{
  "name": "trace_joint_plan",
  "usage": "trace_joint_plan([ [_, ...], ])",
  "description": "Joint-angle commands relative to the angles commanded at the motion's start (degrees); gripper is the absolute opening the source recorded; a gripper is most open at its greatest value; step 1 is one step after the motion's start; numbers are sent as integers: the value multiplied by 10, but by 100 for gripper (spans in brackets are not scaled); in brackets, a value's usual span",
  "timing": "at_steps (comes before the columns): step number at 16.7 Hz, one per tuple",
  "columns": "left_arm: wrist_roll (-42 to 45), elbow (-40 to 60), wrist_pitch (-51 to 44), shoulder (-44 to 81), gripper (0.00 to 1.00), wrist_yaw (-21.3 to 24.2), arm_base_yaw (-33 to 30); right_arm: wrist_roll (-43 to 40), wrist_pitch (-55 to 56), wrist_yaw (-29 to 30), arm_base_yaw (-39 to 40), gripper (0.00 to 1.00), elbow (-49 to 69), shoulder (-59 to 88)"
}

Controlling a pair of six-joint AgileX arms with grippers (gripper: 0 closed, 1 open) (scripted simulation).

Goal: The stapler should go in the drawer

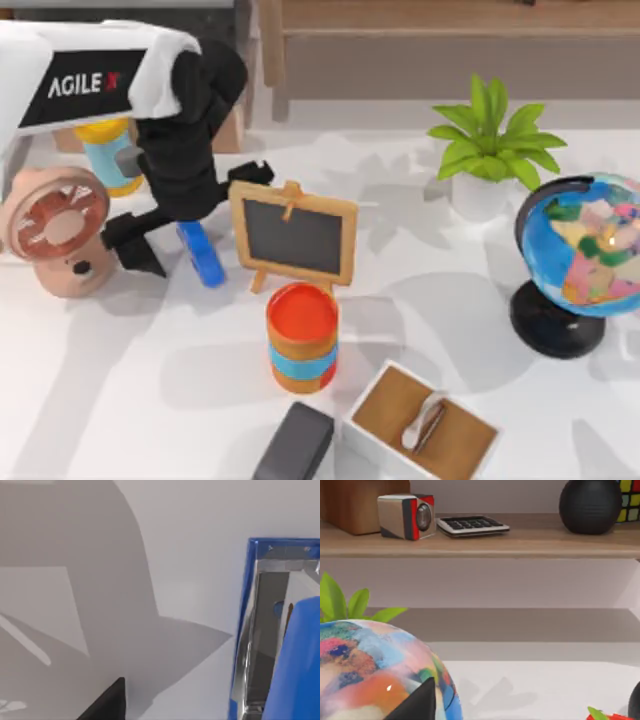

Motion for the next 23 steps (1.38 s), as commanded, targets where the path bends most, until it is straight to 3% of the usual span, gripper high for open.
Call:
trace_joint_plan([
  [10,0,0,0,0,2,0,0,0,0,0,0,100,0,0],
  [19,4,0,-5,-9,0,-2,0,0,0,0,0,100,0,0],
  [23,-13,12,-7,-15,0,20,3,0,0,0,0,100,0,0],
])
